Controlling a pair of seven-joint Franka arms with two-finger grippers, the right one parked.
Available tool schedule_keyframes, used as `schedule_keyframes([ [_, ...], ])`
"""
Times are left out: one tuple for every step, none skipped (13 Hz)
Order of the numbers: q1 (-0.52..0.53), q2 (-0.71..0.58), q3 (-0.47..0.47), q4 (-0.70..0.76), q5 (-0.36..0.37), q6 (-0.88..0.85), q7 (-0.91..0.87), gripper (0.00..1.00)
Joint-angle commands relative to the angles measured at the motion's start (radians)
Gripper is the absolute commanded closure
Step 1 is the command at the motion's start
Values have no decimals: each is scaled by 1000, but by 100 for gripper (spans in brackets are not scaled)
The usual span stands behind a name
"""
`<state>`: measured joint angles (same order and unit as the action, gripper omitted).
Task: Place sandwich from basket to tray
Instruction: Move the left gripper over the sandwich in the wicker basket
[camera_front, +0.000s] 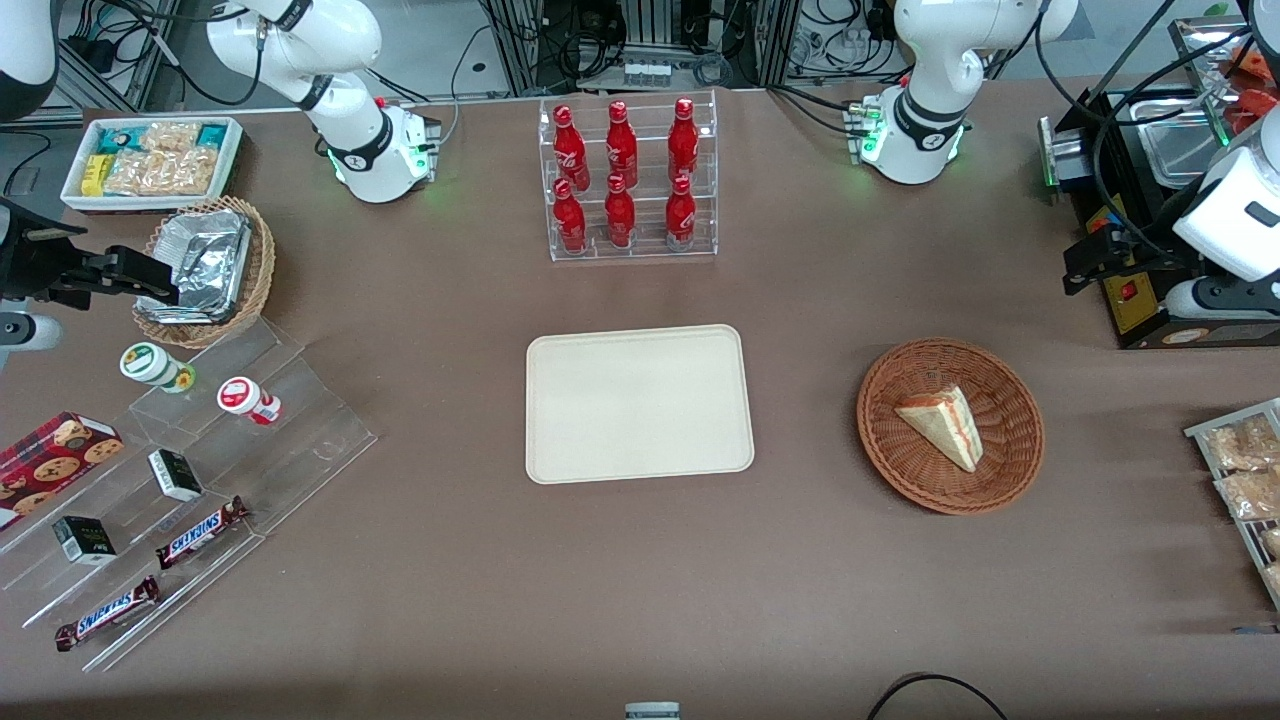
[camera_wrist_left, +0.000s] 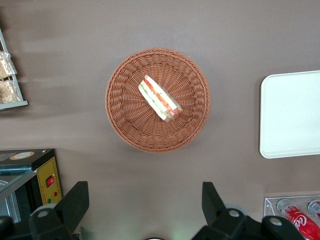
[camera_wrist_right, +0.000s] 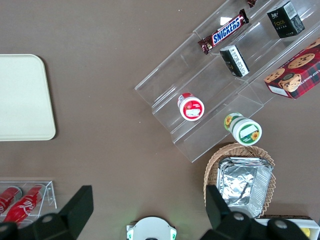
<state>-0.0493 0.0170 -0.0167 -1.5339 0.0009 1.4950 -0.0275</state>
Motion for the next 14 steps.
schedule_keyframes([
  [-11, 6, 11, 5, 1, -18, -9, 0],
  [-10, 11, 11, 5, 2, -10, -11, 0],
  [-10, 24, 11, 5, 4, -1, -11, 0],
  [-10, 32, 11, -3, 4, 23, -11, 0],
  [-10, 43, 11, -38, 5, 71, -11, 0],
  [-10, 37, 12, -89, 5, 120, -11, 0],
  [-7, 34, 12, -136, 5, 179, -11, 0],
  [-7, 35, 12, -182, 5, 244, -12, 0],
  [-7, 38, 14, -234, 7, 310, -14, 0],
  [-7, 34, 14, -289, 7, 371, -25, 0],
  [-7, 31, 14, -343, 8, 434, -70, 0],
  [-9, 32, 14, -379, 8, 483, -107, 0],
  [-9, 35, 14, -400, 8, 517, -136, 0],
  [-9, 43, 14, -422, 8, 557, -179, 0],
])
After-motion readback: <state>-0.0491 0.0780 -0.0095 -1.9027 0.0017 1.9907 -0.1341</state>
